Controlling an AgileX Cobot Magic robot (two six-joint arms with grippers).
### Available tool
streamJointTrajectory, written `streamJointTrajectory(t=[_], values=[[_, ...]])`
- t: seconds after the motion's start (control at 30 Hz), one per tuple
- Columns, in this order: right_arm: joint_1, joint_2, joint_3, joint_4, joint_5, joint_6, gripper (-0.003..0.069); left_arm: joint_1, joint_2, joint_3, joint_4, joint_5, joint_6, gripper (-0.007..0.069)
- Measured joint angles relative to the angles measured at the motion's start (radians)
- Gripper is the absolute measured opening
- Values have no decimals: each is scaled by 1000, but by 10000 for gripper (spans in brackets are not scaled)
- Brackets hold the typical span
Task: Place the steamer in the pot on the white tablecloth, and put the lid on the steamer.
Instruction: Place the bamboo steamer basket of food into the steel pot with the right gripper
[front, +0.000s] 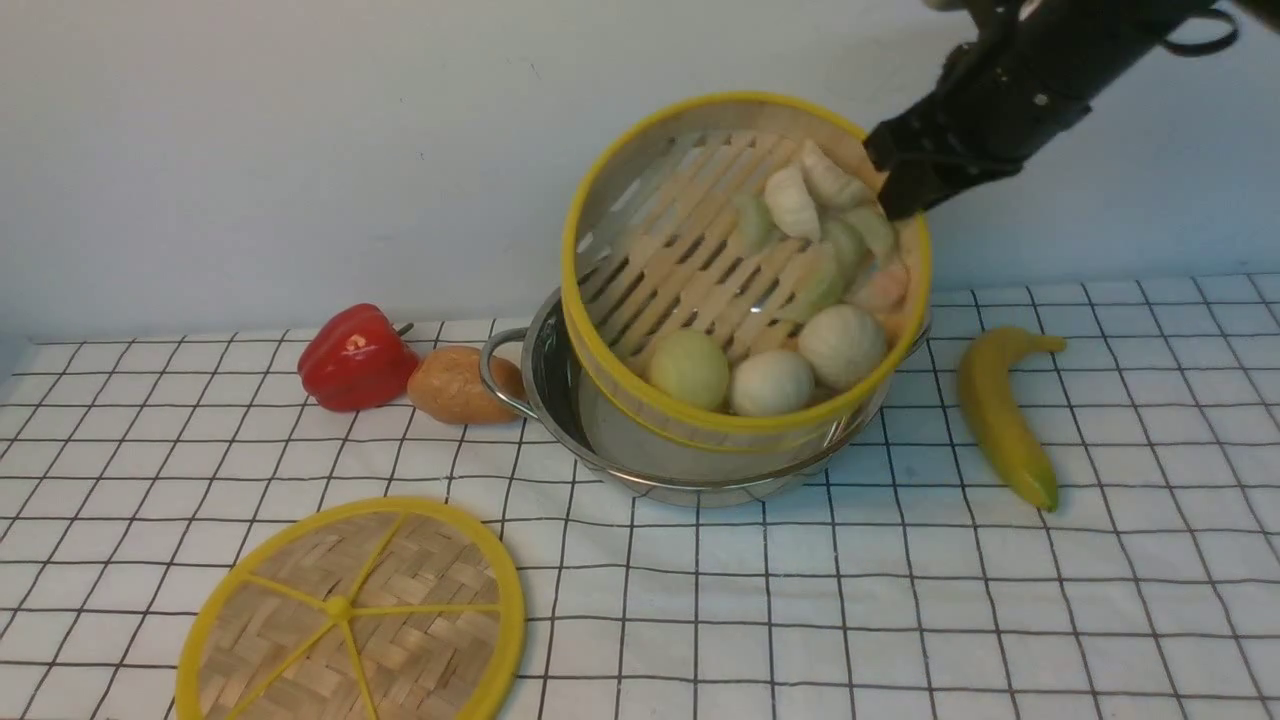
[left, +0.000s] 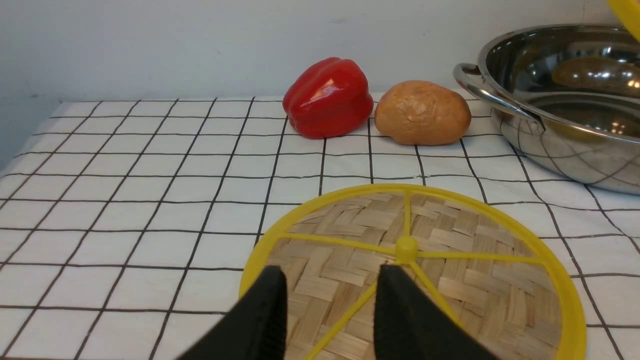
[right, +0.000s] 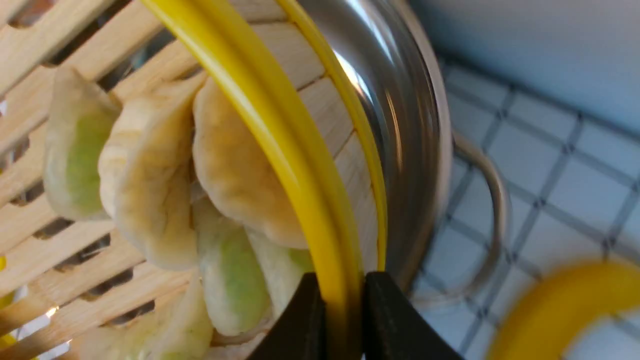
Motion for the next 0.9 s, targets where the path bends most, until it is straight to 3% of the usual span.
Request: streamJointTrajectory(t=[0.23, 0.9], values=[[1, 169, -192, 24, -14, 11, 96, 0, 0, 0, 0, 0, 0, 243], [1, 282, -155, 17, -12, 19, 99, 0, 0, 0, 0, 0, 0, 243]])
